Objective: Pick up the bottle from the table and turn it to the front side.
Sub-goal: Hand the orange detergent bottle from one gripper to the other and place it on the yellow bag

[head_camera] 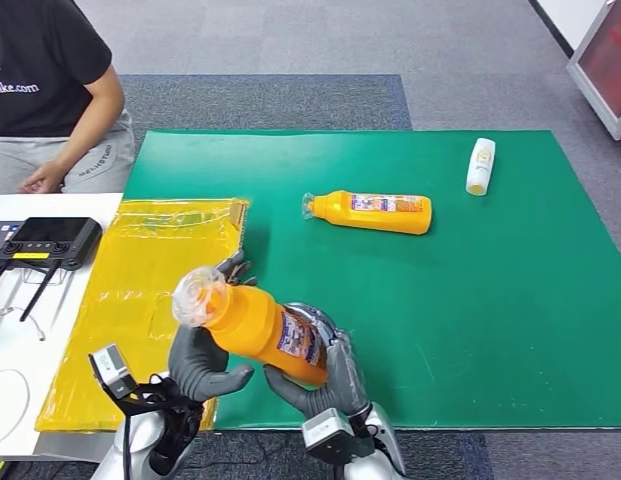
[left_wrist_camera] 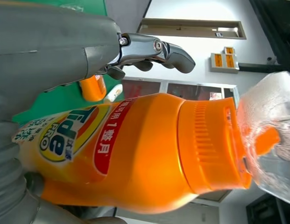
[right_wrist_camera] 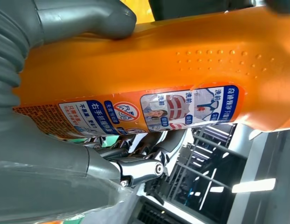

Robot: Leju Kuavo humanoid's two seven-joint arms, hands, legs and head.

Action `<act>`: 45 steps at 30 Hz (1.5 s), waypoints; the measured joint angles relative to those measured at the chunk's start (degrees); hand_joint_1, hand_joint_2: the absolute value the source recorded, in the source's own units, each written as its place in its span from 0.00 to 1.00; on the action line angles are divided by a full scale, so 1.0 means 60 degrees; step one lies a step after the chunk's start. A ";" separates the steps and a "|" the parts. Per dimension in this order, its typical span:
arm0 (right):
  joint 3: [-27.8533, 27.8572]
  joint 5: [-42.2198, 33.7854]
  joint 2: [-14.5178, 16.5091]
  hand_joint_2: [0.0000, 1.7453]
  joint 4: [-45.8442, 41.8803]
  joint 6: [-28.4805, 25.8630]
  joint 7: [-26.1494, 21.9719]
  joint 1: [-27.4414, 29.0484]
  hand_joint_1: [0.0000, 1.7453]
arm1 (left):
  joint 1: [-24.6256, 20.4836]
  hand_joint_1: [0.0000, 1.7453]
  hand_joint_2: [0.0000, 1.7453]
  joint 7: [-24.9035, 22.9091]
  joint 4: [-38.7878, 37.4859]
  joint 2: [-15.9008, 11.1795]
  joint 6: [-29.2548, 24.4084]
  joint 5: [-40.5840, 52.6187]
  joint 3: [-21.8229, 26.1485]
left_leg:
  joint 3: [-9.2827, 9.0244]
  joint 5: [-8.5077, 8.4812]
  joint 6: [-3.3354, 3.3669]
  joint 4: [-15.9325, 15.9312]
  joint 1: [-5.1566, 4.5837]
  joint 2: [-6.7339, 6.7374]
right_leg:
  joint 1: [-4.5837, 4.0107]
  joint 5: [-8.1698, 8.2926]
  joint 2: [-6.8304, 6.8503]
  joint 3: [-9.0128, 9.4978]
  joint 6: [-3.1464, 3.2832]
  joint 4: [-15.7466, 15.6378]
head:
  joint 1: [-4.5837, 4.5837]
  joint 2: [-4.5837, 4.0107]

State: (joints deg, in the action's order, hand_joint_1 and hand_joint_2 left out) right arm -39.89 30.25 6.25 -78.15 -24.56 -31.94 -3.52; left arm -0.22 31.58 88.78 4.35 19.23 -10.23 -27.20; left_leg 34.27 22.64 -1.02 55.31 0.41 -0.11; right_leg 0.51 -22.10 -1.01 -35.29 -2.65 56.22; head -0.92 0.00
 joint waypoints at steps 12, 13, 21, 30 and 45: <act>-0.0426 0.0979 -0.0087 1.00 0.0095 -0.0201 0.0430 -0.0252 1.00 | -0.0075 0.00 1.00 -0.0244 -0.0039 0.0011 -0.0152 0.0376 0.0006 | 0.0000 -0.0001 0.0000 0.0000 0.0000 0.0000 | 0.0000 0.0000 0.0000 -0.0001 0.0000 0.0000 | -0.0001 0.0000; -0.0440 0.1009 -0.0087 1.00 0.0129 -0.0221 0.0476 -0.0273 1.00 | -0.0103 0.00 1.00 -0.0287 -0.0052 0.0011 -0.0152 0.0401 0.0006 | 0.0000 -0.0001 0.0000 0.0000 0.0000 0.0000 | 0.0000 0.0000 0.0000 0.0000 0.0000 0.0000 | -0.0001 0.0000; -0.0495 0.1186 -0.0081 1.00 0.0415 -0.0328 0.0625 -0.0511 0.42 | -0.0259 1.00 1.00 -0.0479 -0.0202 0.0009 -0.0251 0.0456 0.0006 | 0.0000 -0.0001 0.0000 0.0000 0.0000 0.0000 | 0.0000 0.0001 0.0000 -0.0001 0.0000 0.0000 | 0.0000 0.0000; -0.0510 0.1268 0.0002 1.00 0.0586 -0.0746 0.0708 -0.0562 0.00 | -0.0283 1.00 1.00 -0.0535 -0.0373 0.0001 -0.0563 0.0701 0.0045 | 0.0004 -0.0001 -0.0001 0.0000 0.0000 0.0001 | 0.0000 0.0000 0.0000 -0.0006 0.0000 0.0000 | -0.0001 0.0000; -0.0508 0.0502 0.0115 1.00 0.0831 -0.0820 0.0497 -0.0559 0.00 | -0.0274 1.00 1.00 -0.0396 -0.0374 -0.0072 -0.1976 0.2224 0.0060 | 0.0004 -0.0001 -0.0001 0.0000 0.0000 0.0001 | 0.0000 0.0000 0.0000 -0.0007 0.0001 0.0000 | -0.0001 0.0000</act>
State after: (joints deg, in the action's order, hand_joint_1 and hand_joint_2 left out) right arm -42.94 33.26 6.94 -73.17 -29.48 -28.96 -6.87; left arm -1.87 29.20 86.54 3.92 7.37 3.12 -26.84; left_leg 34.30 22.64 -1.02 55.31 0.42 -0.10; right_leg 0.51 -22.10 -1.01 -35.34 -2.65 56.22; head -0.92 0.00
